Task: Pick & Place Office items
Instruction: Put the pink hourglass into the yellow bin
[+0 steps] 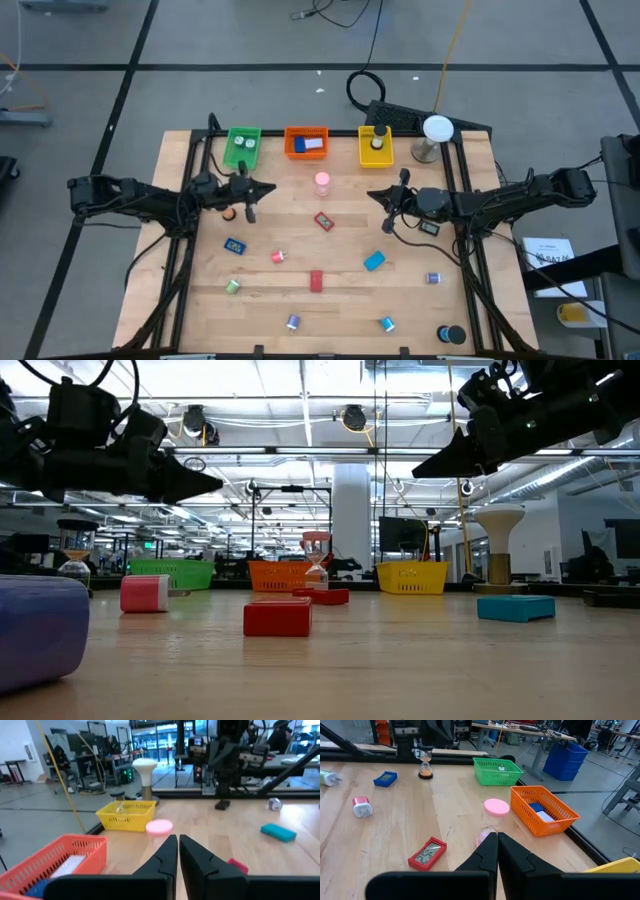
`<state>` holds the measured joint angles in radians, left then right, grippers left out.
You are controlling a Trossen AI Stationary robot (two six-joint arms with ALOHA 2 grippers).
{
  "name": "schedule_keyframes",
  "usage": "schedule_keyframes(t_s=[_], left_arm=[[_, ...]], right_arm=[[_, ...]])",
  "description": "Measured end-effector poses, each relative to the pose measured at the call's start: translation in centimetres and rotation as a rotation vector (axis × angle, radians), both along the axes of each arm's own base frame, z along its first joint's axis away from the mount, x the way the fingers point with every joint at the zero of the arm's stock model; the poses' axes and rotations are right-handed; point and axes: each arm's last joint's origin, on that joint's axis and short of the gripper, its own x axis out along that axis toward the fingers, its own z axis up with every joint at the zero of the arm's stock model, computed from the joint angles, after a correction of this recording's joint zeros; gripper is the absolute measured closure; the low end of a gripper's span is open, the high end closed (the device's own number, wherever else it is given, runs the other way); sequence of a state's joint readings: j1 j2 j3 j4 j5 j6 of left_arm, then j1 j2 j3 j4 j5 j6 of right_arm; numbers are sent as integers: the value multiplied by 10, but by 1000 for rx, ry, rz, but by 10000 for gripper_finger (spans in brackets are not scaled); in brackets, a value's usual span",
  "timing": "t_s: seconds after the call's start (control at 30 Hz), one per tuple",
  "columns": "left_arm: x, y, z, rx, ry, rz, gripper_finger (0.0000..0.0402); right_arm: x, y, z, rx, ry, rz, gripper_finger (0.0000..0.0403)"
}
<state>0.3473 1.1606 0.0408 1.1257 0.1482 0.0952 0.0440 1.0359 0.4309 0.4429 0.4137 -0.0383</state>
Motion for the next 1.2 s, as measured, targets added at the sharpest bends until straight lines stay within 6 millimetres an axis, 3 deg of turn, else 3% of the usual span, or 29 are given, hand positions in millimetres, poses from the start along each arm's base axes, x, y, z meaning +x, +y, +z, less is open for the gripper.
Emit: schedule_keyframes(t_s=[0.33, 0.47, 0.7, 0.83, 1.03, 1.2], left_arm=[[0, 0, -1, -2, 6, 0, 392], [0, 0, -1, -1, 4, 0, 373], [0, 0, 1, -9, -7, -1, 370], [0, 0, 0, -10, -6, -1, 370], [0, 0, 0, -26, -6, -1, 369], [0, 0, 0, -26, -6, -1, 369]], right_arm=[[6, -6, 20, 64, -245, 41, 401], [19, -22, 17, 115, -195, -5, 401], [61, -59, 25, 258, -17, -138, 389], [87, -74, 34, 303, 123, -141, 350], [120, -92, 50, 365, 306, -148, 259], [141, -102, 46, 380, 410, -167, 189]])
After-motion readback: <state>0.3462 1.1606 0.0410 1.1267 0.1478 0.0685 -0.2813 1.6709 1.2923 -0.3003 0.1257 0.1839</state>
